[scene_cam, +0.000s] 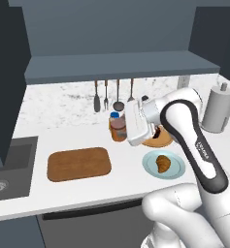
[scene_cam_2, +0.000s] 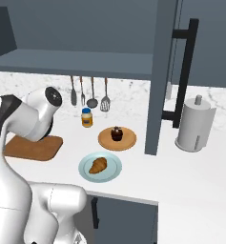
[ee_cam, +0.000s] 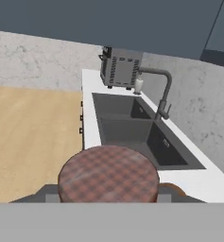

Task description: From the different types of pastries on the counter, select a croissant and place it on the cutting board. Then retrieve a jar of jam from the cabinet and place it alongside the croissant on the cutting board.

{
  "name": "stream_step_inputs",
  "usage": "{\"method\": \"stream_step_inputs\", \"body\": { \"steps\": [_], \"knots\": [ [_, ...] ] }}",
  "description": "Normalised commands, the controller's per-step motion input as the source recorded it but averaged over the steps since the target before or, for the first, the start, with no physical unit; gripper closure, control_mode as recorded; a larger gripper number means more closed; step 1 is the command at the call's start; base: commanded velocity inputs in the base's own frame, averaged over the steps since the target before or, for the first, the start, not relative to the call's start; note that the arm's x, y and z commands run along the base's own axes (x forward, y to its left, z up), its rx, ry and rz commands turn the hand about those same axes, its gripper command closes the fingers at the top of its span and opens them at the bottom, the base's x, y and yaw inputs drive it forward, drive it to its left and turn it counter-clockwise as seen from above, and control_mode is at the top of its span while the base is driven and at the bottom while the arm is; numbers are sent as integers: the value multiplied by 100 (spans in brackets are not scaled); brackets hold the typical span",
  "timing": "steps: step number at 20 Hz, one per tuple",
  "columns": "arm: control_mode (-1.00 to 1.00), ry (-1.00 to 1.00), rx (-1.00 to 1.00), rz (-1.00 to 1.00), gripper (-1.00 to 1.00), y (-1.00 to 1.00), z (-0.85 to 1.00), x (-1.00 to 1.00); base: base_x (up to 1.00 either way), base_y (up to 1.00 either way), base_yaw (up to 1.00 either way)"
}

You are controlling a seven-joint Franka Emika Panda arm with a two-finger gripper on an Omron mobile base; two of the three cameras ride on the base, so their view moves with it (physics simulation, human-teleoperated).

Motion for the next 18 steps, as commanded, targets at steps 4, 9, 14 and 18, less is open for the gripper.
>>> {"method": "stream_step_inputs", "body": {
  "steps": [4, 9, 14, 18],
  "knots": [
    [-100, 0, 0, 0, 100, 0, -41, 0, 0, 0, 0],
    [-100, 0, 0, 0, 100, 0, -38, 3, 0, 0, 0],
    [-100, 0, 0, 1, 100, 0, -45, 7, 0, 0, 0],
    [-100, 0, 0, 0, 100, -3, -42, 20, 0, 0, 0]
  ]
}}
